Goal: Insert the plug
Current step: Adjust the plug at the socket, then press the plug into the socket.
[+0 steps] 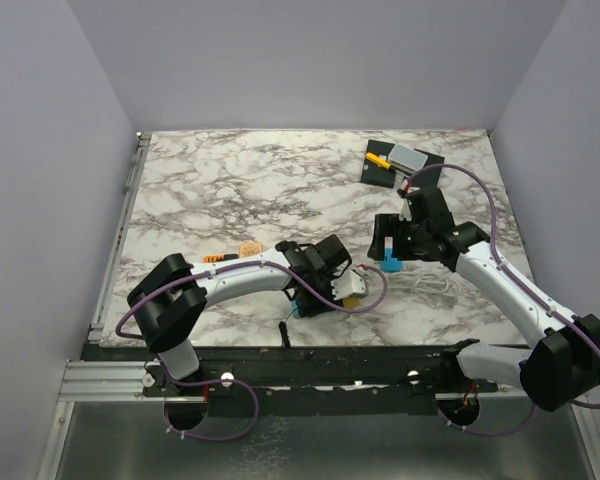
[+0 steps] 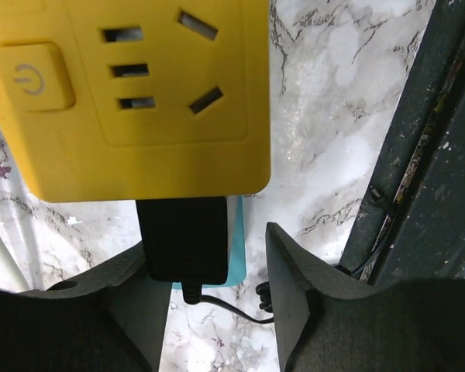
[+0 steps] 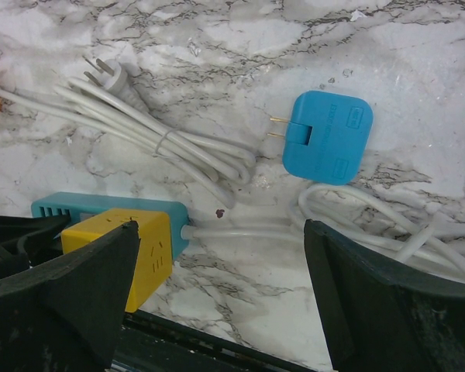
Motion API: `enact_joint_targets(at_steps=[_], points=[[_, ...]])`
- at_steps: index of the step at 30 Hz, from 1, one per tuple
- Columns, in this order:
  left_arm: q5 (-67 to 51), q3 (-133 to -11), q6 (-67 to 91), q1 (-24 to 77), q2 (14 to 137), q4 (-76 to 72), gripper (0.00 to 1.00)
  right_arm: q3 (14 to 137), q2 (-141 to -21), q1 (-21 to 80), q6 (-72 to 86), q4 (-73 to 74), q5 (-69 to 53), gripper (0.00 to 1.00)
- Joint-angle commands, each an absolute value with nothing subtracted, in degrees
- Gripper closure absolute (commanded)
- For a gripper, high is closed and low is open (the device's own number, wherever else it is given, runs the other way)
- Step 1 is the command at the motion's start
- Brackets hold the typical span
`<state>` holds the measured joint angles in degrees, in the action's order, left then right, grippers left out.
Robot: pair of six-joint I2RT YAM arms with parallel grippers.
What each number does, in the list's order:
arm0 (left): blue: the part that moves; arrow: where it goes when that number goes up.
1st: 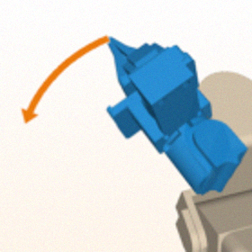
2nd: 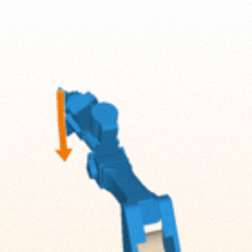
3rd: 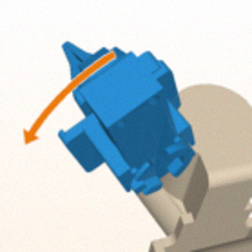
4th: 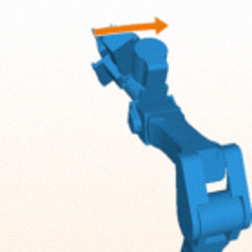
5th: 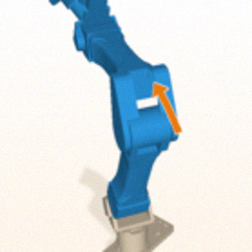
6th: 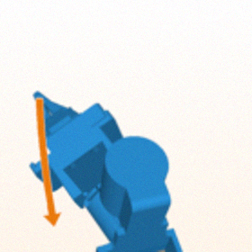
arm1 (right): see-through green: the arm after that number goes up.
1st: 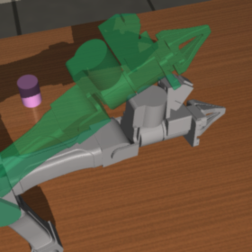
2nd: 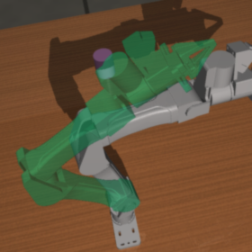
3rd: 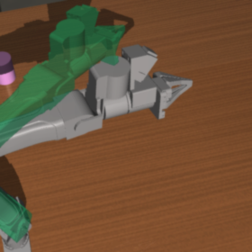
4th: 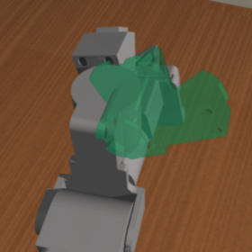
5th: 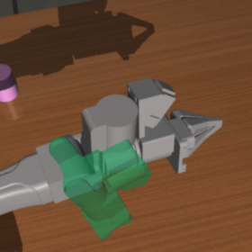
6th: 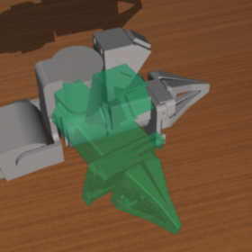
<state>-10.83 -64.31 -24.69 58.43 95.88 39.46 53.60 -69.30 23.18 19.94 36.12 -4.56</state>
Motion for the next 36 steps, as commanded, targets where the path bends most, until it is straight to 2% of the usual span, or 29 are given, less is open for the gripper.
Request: enact_joint_targets(at_steps=[1, 9, 17, 29, 32, 36], points=[[-8.4, -67.0, -20.6, 58.0, 96.9, 42.9, 0.45, 53.0, -67.9, 22.9, 20.3, 36.3, -5.3, 0.08], [-8.0, -68.5, -16.0, 56.2, 94.3, 38.7, 0.42, 52.5, -67.4, 22.9, 20.5, 36.2, -5.5, 0.08], [-13.4, -67.2, -15.0, 55.6, 91.1, 38.1, 0.42, 52.5, -67.1, 22.9, 20.4, 36.6, -5.4, 0.08], [-18.1, -68.2, -13.5, 55.5, 91.0, 38.0, 0.45, 52.0, -66.9, 22.9, 20.7, 36.5, -5.3, 0.09], [-18.5, -68.7, -13.8, 55.6, 91.2, 37.9, 0.49, 51.8, -67.1, 22.9, 20.8, 36.3, -5.4, 0.10], [-18.3, -69.4, -14.3, 55.6, 91.3, 37.9, 0.64, 51.7, -67.3, 22.9, 20.7, 36.2, -5.4, 0.11]])
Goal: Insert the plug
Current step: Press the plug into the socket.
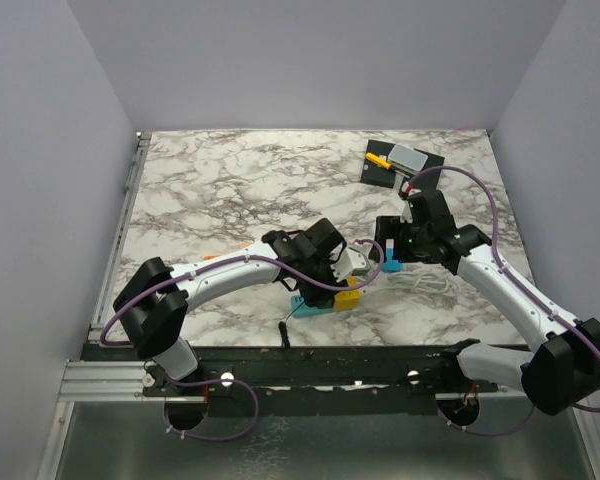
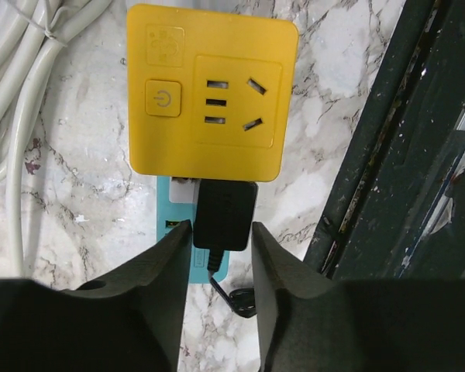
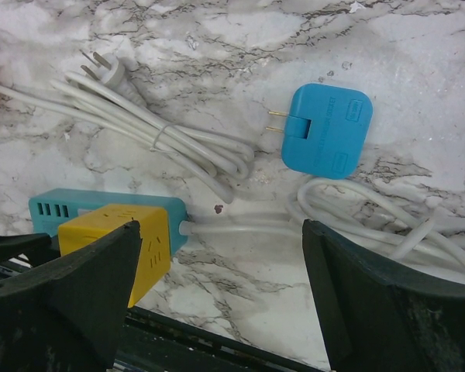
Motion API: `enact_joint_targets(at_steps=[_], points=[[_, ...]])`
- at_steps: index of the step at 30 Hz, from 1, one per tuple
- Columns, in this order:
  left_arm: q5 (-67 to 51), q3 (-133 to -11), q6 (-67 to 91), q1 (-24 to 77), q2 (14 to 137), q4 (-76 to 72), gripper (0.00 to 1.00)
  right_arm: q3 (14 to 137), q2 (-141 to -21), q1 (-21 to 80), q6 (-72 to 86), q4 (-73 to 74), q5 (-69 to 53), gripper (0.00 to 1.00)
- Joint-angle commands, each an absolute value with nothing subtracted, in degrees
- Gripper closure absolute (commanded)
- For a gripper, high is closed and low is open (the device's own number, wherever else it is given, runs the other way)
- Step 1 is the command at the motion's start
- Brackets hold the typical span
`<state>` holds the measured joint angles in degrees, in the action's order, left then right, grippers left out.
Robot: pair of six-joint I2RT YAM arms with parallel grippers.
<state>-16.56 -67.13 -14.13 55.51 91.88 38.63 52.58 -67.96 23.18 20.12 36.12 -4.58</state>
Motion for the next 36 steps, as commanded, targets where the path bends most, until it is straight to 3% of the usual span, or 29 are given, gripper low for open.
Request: enact_joint_targets(at_steps=[1, 7, 24, 36], points=[[-18.1, -69.6, -14.4, 55.5, 91.2, 37.9, 0.67, 51.6, -67.3, 22.9, 20.7, 36.2, -5.4, 0.11], [-17.8, -70.0, -14.3, 55.6, 91.1, 37.8, 0.69, 51.8, -67.4, 22.9, 20.4, 36.4, -5.4, 0.11], [-15.4, -66.6, -14.9, 56.1, 90.9, 36.4, 0.51, 51.9, -67.4, 22.9, 20.1, 36.7, -5.2, 0.11], [-15.2, -68.9, -12.8, 56.8, 90.1, 35.9, 0.50, 51.5, -67.4, 22.9, 20.4, 36.4, -5.7, 0.11]])
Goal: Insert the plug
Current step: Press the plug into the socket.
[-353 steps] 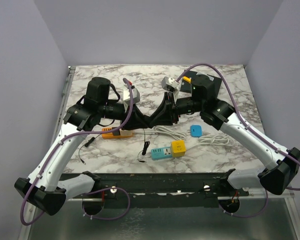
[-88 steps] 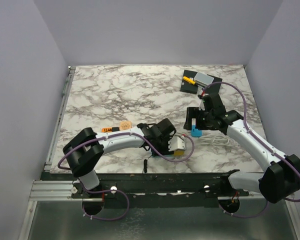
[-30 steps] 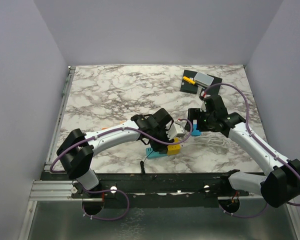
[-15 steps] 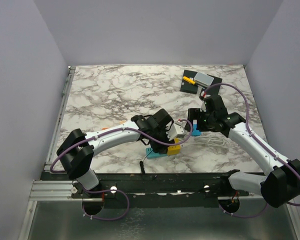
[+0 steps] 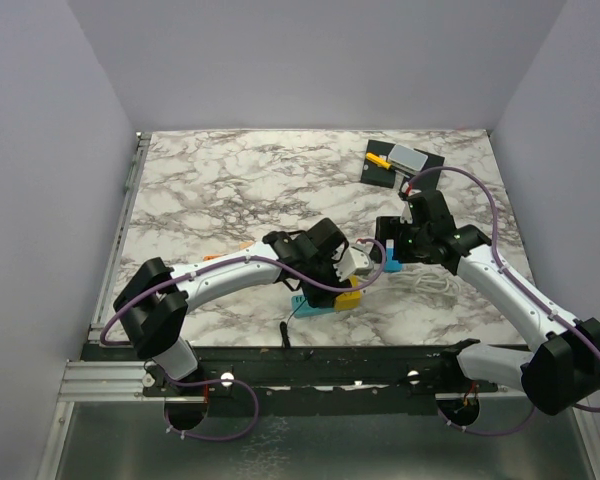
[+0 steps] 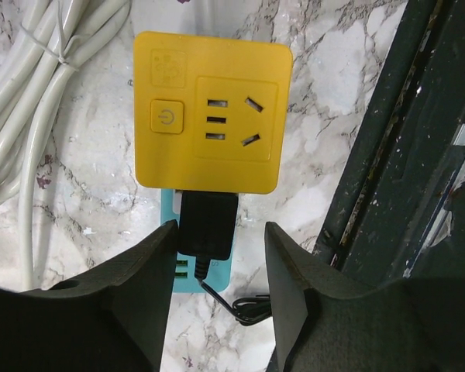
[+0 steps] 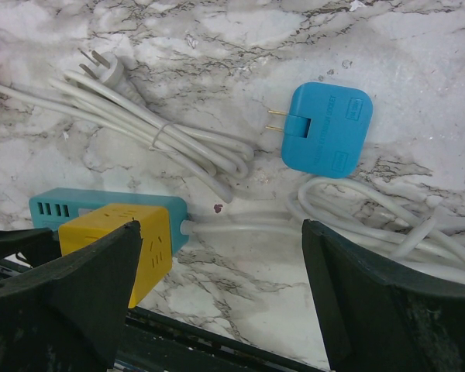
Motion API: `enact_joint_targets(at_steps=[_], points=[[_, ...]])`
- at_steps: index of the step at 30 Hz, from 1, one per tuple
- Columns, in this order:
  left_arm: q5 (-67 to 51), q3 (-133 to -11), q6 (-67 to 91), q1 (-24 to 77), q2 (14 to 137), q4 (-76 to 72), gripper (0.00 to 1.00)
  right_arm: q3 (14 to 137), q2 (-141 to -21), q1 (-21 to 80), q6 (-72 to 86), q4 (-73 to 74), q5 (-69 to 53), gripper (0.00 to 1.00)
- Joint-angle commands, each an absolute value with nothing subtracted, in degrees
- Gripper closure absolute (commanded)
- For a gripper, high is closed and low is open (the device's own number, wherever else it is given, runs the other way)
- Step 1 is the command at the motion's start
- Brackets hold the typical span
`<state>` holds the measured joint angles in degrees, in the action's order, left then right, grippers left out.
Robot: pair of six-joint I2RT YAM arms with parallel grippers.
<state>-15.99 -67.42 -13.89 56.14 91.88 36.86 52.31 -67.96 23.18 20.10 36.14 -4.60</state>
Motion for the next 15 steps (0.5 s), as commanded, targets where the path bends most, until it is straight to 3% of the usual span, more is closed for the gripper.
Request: enact_joint_targets(at_steps=[1, 5, 11, 15], points=[[-15.1, -68.8, -12.7, 56.8, 90.1, 35.9, 0.50, 51.5, -67.4, 22.9, 20.4, 36.4, -5.7, 0.11], [-15.1, -68.0, -13.3, 57.1, 90.0, 35.4, 0.52, 51.6, -67.4, 22.9, 20.5, 36.4, -5.7, 0.12], [-14.3, -66.1, -15.2, 57.2, 89.7, 35.3, 0.88, 51.6, -67.2, 22.9, 20.5, 36.7, -5.5, 0.12], [-12.7, -64.6, -16.7, 57.8, 89.7, 35.1, 0.92, 51.8, -67.1, 22.9, 20.3, 36.8, -5.4, 0.12]])
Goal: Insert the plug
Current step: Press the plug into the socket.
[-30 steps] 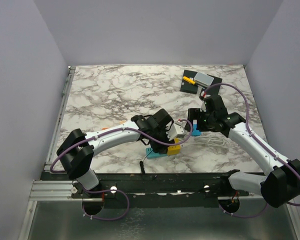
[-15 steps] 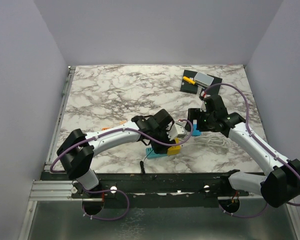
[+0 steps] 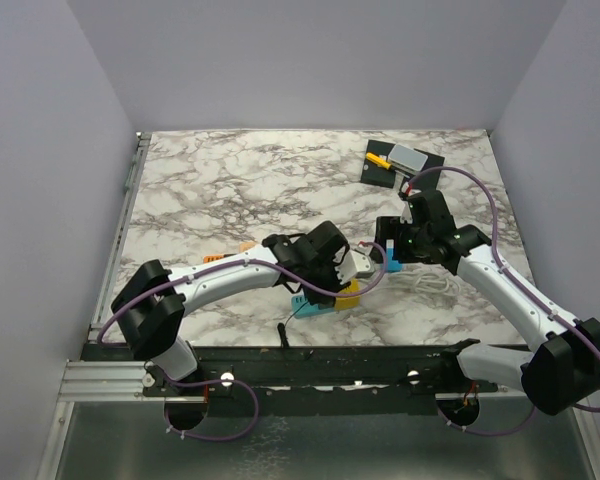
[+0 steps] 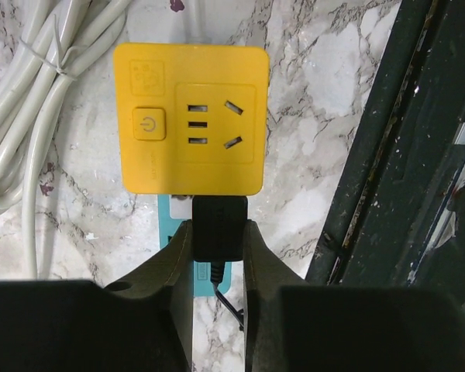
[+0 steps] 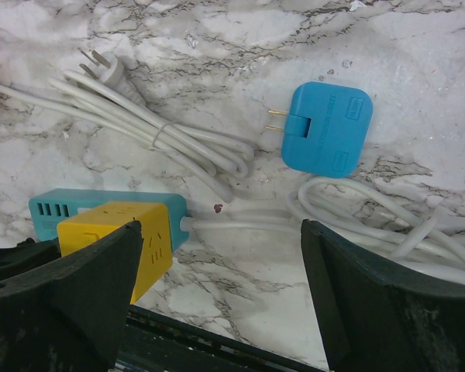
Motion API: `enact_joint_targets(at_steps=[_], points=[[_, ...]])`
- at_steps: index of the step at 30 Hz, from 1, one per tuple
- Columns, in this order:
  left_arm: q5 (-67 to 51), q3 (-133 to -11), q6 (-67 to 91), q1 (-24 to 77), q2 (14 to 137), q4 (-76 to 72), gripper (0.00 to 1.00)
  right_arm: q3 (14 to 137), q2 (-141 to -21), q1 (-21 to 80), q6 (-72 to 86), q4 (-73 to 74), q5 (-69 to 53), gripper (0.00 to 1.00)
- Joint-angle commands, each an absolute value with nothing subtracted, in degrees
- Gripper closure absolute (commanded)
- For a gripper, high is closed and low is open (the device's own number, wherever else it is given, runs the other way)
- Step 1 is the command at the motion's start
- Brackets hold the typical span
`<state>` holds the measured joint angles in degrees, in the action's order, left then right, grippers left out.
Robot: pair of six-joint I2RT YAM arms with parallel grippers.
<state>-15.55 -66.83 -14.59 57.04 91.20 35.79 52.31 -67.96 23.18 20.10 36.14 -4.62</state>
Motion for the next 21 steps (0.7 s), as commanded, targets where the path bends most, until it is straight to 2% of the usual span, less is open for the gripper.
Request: enact_joint_targets(at_steps=[1, 11, 21], points=[[-12.1, -64.1, -17.1, 57.9, 89.8, 35.0, 0.93, 51.8, -67.1, 22.9, 20.4, 36.8, -5.4, 0.12], [-9.0, -60.9, -18.0, 58.0, 89.9, 34.0, 0.97, 52.1, -66.9, 22.9, 20.4, 37.1, -5.3, 0.13], [-10.8, -59.9, -19.1, 55.4, 92.6, 33.7, 1.00, 52.3, -66.5, 22.9, 20.4, 37.2, -5.3, 0.14]])
